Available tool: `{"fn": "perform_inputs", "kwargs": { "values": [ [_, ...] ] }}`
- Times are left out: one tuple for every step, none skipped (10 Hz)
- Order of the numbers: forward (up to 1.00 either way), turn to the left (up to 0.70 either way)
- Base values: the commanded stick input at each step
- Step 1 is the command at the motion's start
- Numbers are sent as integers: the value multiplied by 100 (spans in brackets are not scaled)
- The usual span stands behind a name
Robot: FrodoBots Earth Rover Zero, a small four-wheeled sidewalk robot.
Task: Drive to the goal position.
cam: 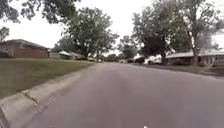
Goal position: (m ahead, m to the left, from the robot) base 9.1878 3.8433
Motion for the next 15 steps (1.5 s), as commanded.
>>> {"fn": "perform_inputs", "kwargs": {
  "values": [
    [70,-33],
    [70,-7],
    [70,2],
    [70,2],
    [70,2],
    [70,2],
    [70,2],
    [70,2],
    [70,2],
    [70,2],
    [70,31],
    [70,37],
    [70,37],
    [70,8],
    [70,2]
  ]
}}
